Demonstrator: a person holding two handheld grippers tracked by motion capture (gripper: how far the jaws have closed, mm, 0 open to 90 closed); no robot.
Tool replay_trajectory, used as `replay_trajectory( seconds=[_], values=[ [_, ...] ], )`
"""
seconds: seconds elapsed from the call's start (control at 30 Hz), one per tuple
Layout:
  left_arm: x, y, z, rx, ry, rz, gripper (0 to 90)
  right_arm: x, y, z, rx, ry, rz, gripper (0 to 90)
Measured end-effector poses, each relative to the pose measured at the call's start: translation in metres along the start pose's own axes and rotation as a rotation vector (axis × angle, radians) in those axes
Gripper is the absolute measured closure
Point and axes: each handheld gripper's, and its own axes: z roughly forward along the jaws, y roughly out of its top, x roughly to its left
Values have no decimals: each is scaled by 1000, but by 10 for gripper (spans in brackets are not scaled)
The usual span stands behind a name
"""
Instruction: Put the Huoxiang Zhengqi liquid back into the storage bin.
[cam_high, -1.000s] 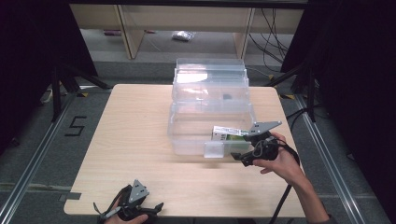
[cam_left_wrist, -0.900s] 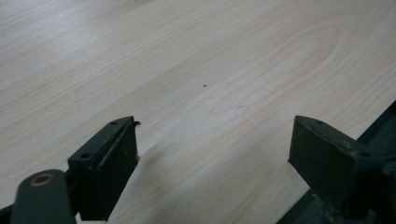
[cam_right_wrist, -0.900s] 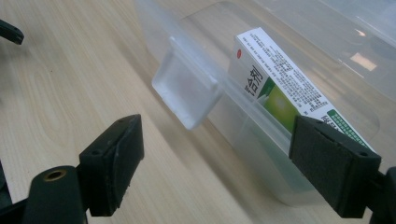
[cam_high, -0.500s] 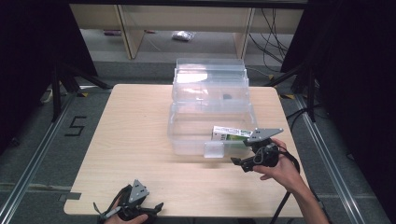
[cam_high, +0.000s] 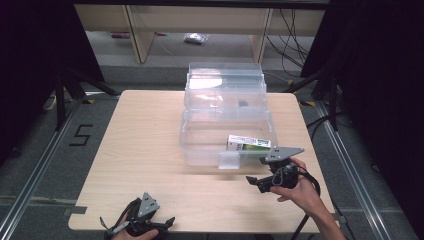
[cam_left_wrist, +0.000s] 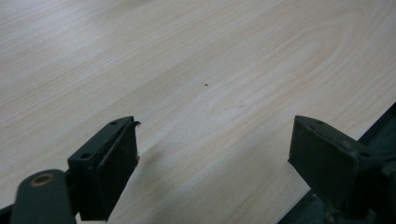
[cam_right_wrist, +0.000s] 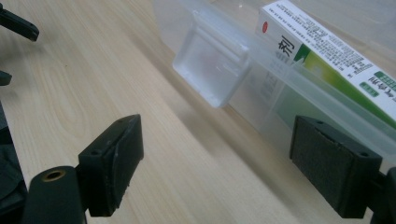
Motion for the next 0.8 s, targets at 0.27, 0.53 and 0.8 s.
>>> replay_trajectory(
  seconds=[0.27,0.53,0.8],
  values=[
    [0,0,1,4,1,9,149,4,-15,4,15,18,24,184],
    [0,0,1,2,0,11,150,6,-24,1,2,19,59,178],
    [0,0,1,4,1,9,150,11,-34,4,-2,31,66,179]
  ],
)
